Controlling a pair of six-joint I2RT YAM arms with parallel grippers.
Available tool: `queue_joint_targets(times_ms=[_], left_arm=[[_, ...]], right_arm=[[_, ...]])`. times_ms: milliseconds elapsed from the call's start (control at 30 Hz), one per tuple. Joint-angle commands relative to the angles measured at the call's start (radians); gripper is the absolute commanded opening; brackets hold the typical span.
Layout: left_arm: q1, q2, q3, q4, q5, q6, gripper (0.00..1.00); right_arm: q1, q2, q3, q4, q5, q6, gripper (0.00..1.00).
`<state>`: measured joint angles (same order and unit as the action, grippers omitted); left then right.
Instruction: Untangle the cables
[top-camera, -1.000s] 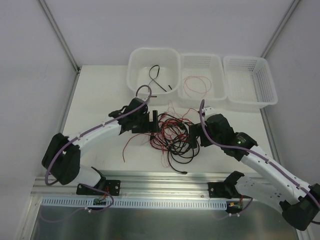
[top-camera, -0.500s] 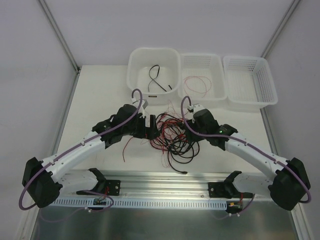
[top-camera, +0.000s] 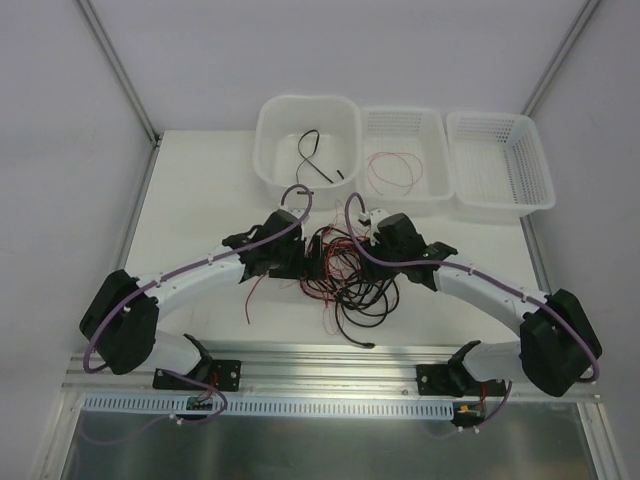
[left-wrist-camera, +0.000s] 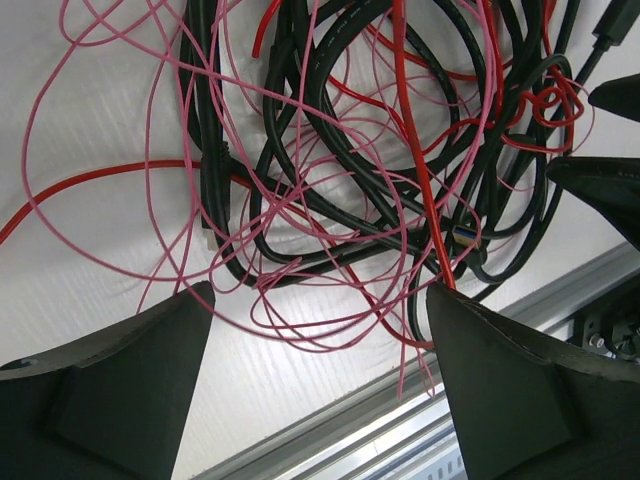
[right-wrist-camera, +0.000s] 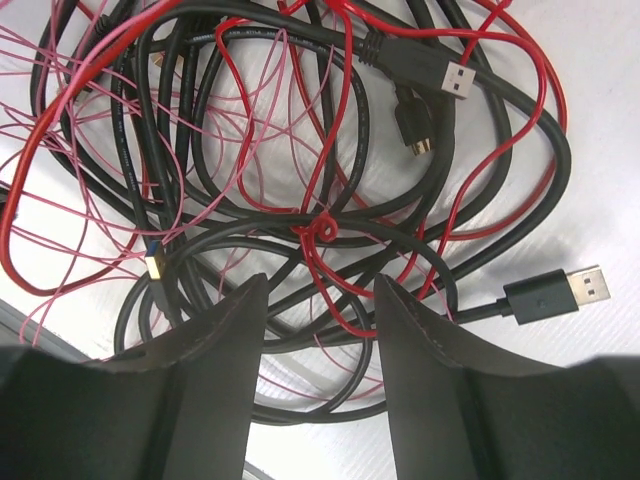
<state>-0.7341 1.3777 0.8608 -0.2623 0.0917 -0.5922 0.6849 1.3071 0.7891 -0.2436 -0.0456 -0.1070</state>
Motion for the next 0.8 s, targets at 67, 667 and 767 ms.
queue_joint_targets(times_ms=[67,667,767], left_arm=[[-0.01,0.078,0.06,0.054,-0.043,-0.049,0.87],[-0.008,0.208,0.014,0.067,-0.145,-0.072,0.38],[-0.008,0.234,0.012,0.066,-0.167,-0.08,0.3]], right_arm=[[-0.004,0.052,0.045,0.049,-0.023,-0.056,0.45],[-0.001,-0.105,0.14,-0.134,-0.005,-0.108,0.01],[-0.001,-0.214,0.2,-0.213,-0.002,-0.115,0.01]])
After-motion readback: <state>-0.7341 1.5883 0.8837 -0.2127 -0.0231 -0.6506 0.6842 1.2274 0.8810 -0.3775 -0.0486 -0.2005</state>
